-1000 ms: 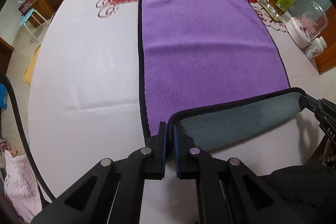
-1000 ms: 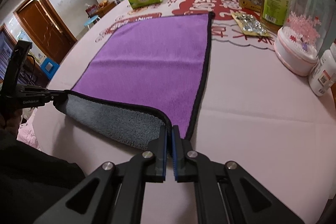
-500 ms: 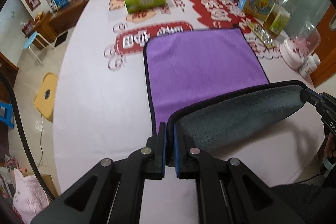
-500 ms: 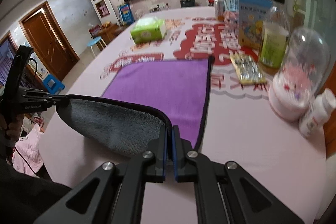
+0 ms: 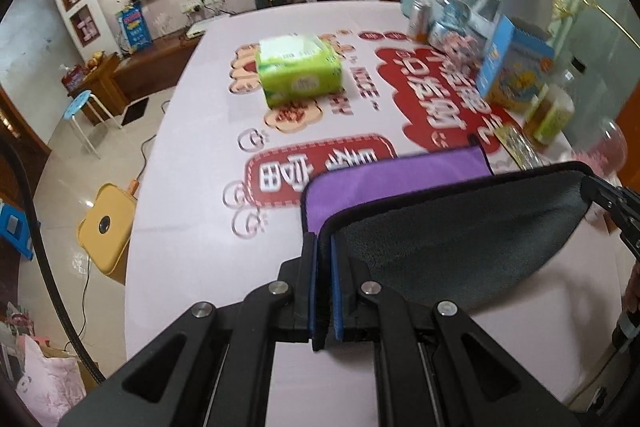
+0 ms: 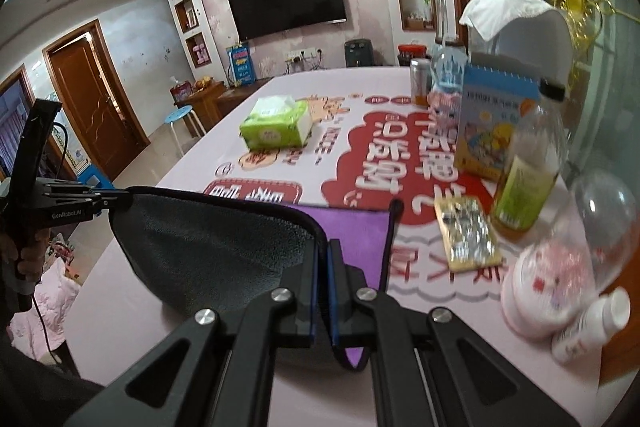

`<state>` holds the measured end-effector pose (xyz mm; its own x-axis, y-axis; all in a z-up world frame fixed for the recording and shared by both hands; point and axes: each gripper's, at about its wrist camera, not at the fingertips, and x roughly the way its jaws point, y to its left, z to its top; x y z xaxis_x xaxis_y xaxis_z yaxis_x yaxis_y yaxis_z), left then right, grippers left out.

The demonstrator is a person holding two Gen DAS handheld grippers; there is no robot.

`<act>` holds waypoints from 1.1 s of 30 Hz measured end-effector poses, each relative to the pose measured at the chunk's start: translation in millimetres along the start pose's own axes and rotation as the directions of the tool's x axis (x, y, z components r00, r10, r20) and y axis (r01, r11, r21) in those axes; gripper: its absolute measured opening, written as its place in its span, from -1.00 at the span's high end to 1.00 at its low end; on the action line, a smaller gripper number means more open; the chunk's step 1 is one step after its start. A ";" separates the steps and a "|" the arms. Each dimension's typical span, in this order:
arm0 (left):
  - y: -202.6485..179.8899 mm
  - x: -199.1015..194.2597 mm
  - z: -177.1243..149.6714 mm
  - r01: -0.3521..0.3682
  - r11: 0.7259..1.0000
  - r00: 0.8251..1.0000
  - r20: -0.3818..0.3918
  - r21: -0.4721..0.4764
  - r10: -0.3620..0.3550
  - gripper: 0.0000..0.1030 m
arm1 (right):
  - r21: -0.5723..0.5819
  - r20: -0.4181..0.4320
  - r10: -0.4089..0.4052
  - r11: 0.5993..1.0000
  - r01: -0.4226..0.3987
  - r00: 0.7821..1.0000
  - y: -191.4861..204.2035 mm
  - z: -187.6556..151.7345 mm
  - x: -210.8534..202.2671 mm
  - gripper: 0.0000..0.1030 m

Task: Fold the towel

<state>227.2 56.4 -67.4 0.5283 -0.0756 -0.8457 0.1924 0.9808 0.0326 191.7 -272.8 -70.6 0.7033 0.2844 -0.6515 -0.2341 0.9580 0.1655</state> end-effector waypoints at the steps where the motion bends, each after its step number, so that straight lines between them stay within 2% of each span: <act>1: 2.2 3.5 4.7 0.001 1.000 1.000 0.013 -0.009 -0.001 0.91 | -0.004 0.008 -0.009 1.000 0.009 1.000 -0.3 3.8 3.4 0.92; 9: 3.9 40.9 24.1 -0.006 0.999 0.999 0.037 -0.035 0.007 0.91 | -0.060 0.047 -0.132 0.989 0.135 0.990 2.3 11.6 35.0 0.92; 13: 1.9 63.2 26.9 -0.004 0.999 0.999 0.036 -0.045 0.005 0.91 | -0.086 0.073 -0.208 0.973 0.214 0.975 2.1 7.7 54.1 0.92; 17: 2.3 84.3 30.4 -0.001 0.998 1.000 0.027 -0.057 0.003 0.91 | -0.091 0.082 -0.250 0.962 0.257 0.965 -0.5 6.7 72.2 0.92; 30: 10.4 137.1 35.0 -0.001 0.996 0.999 -0.035 -0.089 -0.002 0.85 | -0.081 0.034 -0.256 0.963 0.258 0.966 -7.3 -0.3 115.9 0.87; 32: 10.5 141.7 35.9 0.007 0.996 0.999 -0.041 -0.093 -0.011 0.78 | -0.078 0.022 -0.257 0.963 0.258 0.966 -7.1 -1.9 121.0 0.86; 33: 10.6 142.6 36.4 0.003 0.995 0.999 -0.041 -0.096 -0.007 0.64 | -0.076 0.014 -0.259 0.963 0.259 0.966 -6.9 -2.9 123.7 0.85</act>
<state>334.7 49.4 -168.3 0.4928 -0.0746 -0.8669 0.1135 0.9933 -0.0210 278.4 -244.3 -154.4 0.7496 0.0271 -0.6614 -0.0938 0.9934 -0.0656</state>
